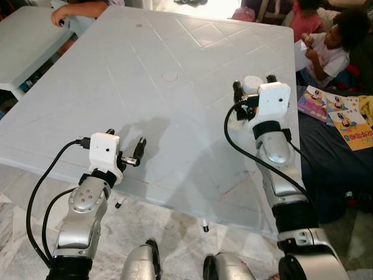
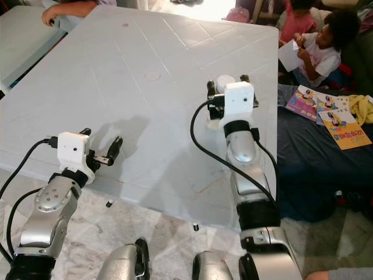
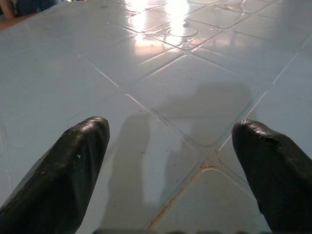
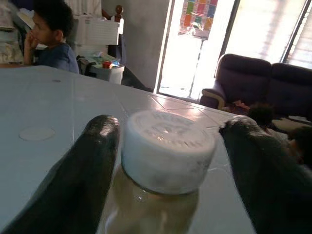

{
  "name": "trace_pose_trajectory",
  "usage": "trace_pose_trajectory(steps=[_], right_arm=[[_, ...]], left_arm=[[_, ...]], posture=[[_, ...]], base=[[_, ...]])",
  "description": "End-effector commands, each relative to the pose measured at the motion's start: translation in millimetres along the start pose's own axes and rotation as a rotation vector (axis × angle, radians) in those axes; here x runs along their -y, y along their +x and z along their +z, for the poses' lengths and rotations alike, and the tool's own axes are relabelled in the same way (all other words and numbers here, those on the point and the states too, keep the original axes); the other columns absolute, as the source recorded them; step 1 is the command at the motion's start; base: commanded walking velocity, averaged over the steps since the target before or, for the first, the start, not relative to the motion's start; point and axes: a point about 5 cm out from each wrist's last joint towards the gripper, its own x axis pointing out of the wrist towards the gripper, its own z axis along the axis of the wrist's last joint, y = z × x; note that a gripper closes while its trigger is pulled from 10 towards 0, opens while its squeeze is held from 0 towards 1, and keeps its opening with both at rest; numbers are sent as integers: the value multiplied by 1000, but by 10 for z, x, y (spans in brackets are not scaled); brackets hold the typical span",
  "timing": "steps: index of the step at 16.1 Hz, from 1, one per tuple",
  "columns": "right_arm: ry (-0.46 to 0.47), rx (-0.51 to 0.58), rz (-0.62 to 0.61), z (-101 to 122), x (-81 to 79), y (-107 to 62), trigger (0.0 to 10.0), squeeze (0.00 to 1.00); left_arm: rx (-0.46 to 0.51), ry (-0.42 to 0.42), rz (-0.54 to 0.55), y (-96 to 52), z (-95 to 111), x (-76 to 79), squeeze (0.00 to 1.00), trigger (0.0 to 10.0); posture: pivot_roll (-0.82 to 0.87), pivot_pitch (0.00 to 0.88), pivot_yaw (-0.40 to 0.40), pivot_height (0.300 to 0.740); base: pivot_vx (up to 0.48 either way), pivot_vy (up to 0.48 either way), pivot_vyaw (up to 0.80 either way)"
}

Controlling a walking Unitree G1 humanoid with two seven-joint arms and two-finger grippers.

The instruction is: Restocking fridge

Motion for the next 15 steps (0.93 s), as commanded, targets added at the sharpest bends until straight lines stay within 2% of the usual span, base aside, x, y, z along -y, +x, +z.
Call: trace_pose_trajectory(steps=[1, 4, 8, 10, 12, 15], right_arm=[[20, -9, 1, 4, 1, 24, 941, 0], [42, -16, 3, 29, -1, 17, 1137, 0], [60, -34, 7, 47, -1, -19, 588, 0], [62, -57, -8, 9, 55, -53, 0, 0], [74, -83, -26, -13, 136, -97, 0, 0], [106, -87, -30, 58, 149, -179, 0, 0]], left_arm=[[-3, 16, 0, -10, 21, -9, 0, 10000], [-5, 22, -4, 3, 22, -8, 0, 10000], [-18, 27, -6, 21, -13, -8, 0, 10000], [-21, 31, -8, 24, -15, -2, 0, 10000], [-18, 50, -7, 43, 9, -17, 0, 10000], [-18, 68, 5, 47, 35, -76, 0, 10000]], posture=[[-3, 181, 16, 740], [-8, 178, 17, 740], [-14, 173, 13, 740], [-12, 170, 10, 740], [-12, 170, 7, 740], [-16, 173, 7, 740]], base=[[0, 0, 0], [0, 0, 0], [0, 0, 0], [0, 0, 0], [0, 0, 0], [0, 0, 0]])
